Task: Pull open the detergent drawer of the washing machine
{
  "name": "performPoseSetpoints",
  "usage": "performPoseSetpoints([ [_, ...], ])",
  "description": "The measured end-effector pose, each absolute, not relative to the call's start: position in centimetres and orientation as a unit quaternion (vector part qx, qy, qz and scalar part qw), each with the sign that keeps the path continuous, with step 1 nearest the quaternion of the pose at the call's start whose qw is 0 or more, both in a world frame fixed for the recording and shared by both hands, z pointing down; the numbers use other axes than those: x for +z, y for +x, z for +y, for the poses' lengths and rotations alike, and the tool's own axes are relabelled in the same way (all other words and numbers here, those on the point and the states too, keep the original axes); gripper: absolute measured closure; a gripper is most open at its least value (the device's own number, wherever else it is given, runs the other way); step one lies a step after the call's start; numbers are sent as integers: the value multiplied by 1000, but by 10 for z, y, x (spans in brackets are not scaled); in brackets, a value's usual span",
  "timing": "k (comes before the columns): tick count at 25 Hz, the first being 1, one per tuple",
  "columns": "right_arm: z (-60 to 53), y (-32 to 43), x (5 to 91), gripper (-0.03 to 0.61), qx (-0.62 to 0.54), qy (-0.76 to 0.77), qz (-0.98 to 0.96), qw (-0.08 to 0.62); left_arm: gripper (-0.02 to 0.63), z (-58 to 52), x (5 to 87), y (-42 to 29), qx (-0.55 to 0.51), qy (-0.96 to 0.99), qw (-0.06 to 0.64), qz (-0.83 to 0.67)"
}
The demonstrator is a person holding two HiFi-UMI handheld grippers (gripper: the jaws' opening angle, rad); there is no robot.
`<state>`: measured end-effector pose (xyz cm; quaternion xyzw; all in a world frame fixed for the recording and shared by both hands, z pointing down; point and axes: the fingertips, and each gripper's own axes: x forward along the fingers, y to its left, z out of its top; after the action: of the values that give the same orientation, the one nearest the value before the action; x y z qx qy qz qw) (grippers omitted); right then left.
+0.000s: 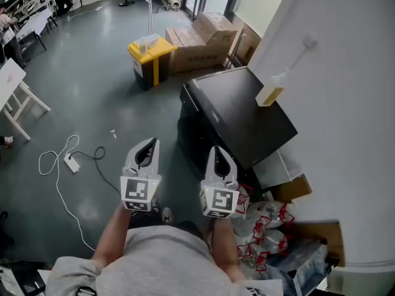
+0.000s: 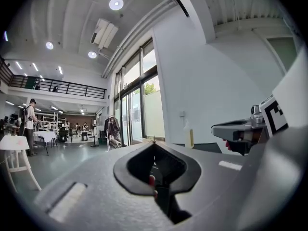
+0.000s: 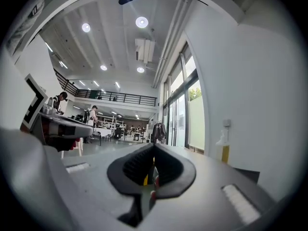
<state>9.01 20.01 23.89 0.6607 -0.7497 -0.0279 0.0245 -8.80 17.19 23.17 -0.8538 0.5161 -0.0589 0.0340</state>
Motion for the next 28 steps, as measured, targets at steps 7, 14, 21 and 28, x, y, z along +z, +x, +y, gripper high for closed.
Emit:
performPoseSetpoints([
  [7,178,95,246,574,-19,666,-745,28,603,145,239,-84,-60,-857,21,511],
  [14,132,103,268,574,3,677,-735,44,603,92,258,-73,-67,-868,2,491],
  [21,59,96,296,574,28,676,-733,61,603,14,292,-63,-84,-876,-36,475],
  [28,-13,95,341,574,62,672,-734,77,603,-60,336,-46,-102,-882,-69,454],
])
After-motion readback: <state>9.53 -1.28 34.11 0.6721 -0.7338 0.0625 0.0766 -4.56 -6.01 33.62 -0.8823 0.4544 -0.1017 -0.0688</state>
